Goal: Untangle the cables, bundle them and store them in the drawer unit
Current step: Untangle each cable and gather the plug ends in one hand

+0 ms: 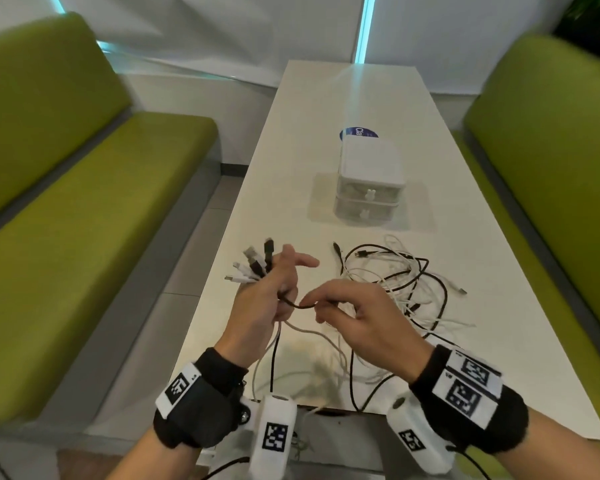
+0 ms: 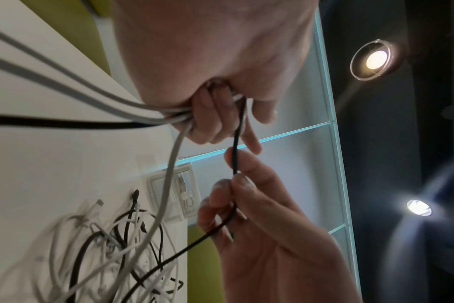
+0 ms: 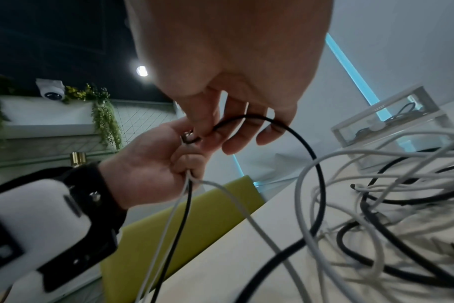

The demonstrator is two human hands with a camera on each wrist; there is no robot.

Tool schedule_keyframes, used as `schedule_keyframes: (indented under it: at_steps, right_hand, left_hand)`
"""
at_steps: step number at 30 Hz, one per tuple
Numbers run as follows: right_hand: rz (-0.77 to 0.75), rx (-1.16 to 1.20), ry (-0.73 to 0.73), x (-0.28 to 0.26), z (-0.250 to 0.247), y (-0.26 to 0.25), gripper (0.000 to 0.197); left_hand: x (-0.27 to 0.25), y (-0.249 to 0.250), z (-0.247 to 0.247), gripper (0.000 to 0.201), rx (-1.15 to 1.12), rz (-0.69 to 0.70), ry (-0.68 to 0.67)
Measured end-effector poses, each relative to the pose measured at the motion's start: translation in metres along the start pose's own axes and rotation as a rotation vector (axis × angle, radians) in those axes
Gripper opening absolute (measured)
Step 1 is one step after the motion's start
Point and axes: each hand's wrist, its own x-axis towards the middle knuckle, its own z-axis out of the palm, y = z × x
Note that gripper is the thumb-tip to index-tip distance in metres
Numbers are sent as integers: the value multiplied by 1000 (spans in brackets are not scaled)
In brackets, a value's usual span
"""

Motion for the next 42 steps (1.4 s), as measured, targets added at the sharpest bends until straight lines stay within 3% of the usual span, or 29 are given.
schedule_keyframes:
  at_steps: [10, 17, 20, 23, 25, 29, 33, 35, 42]
  right_hand:
    - [-54, -206, -30, 6, -6, 10, 31]
    - [65, -244, -134, -4, -6, 19, 12]
    - [65, -309, -157, -7, -5, 24, 25]
    - [87, -337, -190, -11, -12, 28, 43]
    - [113, -323, -169, -13, -21, 33, 46]
    - [86, -421, -114, -12, -26, 38, 37]
    - [0, -476, -78, -7, -22, 33, 41]
    - [-22, -466, -88, -9, -23, 34, 38]
    - [-10, -490, -205, -11, -21, 40, 47]
  left_hand:
    - [-1, -3, 6, 64, 72, -21, -107]
    - [0, -10, 6, 73, 217, 135, -37]
    - [0, -6, 13, 64, 6, 83, -137]
    - [2, -4, 12, 60, -16, 64, -152]
    - [4, -4, 8, 63, 69, 64, -155]
    - [5, -18, 16, 64, 450, 137, -205]
    - [7, -37, 18, 47, 788, 202, -237]
    - [7, -37, 15, 58, 927, 193, -234]
    - [7, -37, 9, 97, 820, 145, -140]
